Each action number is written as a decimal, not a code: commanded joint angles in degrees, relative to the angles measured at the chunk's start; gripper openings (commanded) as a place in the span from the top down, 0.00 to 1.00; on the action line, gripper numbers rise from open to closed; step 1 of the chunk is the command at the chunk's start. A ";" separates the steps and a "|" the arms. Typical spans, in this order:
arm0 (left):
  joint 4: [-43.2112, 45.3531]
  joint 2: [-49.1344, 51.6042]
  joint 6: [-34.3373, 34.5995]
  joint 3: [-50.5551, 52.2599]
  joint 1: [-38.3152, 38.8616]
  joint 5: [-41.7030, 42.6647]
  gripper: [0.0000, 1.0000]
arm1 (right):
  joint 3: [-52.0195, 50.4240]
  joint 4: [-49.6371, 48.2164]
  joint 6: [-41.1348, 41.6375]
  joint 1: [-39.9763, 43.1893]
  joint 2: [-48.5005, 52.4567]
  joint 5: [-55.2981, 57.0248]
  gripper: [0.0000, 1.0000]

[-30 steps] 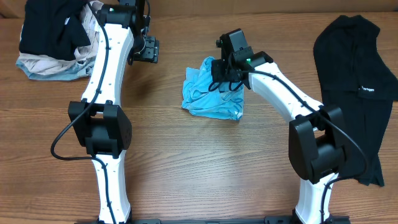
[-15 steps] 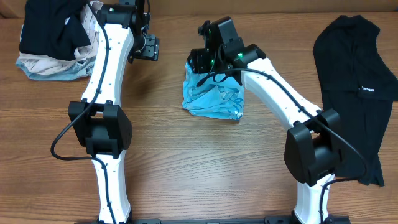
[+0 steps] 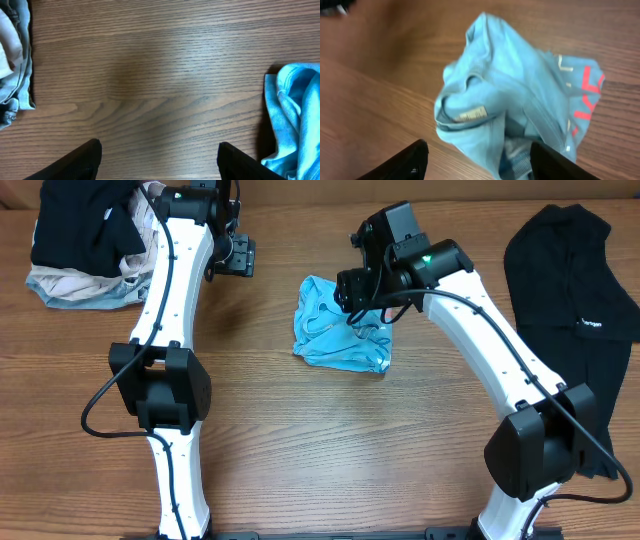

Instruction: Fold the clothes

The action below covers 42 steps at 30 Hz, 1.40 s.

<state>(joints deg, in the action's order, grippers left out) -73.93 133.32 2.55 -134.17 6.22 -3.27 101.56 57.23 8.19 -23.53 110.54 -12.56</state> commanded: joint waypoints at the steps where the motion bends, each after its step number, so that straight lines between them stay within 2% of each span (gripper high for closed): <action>1: 0.46 0.20 -1.29 0.33 -0.59 -0.09 0.23 | -2.12 0.46 -5.31 -0.50 2.80 0.90 0.32; 12: 0.48 0.20 -1.27 0.33 -0.59 -0.09 0.22 | -5.35 3.78 -7.32 -0.52 4.61 -0.68 0.48; 16: 0.55 0.20 -1.29 0.33 -0.59 -0.09 0.22 | -5.35 5.29 -8.90 -0.57 4.61 -2.16 0.63; 21: 0.76 0.20 -1.29 0.33 -0.61 -0.11 0.21 | -5.35 5.49 -8.90 -1.55 4.59 -2.16 0.70; 23: 0.83 0.20 -1.27 0.33 -0.61 -0.09 0.21 | -5.35 5.60 -8.90 -2.29 4.59 -2.40 0.76; 25: 0.87 0.20 -1.29 0.33 -0.61 -0.09 0.21 | -5.35 5.90 -8.90 -3.80 4.59 -3.50 0.86; 29: 0.90 0.20 -1.27 0.33 -0.61 -0.07 0.21 | -5.35 5.86 -8.35 -8.48 4.59 -3.63 0.96; 39: 1.22 0.20 -1.29 0.33 -0.83 -0.15 0.22 | -5.33 5.22 -4.57 -20.31 4.59 -3.98 0.96; 40: 1.38 0.20 -1.29 0.33 -0.98 -0.13 0.22 | -5.33 5.20 -4.57 -21.22 4.59 -3.82 0.91; 41: 1.49 0.20 -1.29 0.33 -1.09 -0.11 0.22 | -5.22 5.22 -4.57 -22.18 4.59 -3.82 0.74; 42: 1.55 0.20 -1.29 0.33 -1.20 -0.11 0.22 | -5.11 5.27 -4.57 -22.69 4.59 -3.82 0.63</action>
<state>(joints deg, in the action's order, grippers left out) -72.66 133.32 2.55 -134.17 5.93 -3.27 96.20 62.65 3.09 -44.49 115.79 -15.75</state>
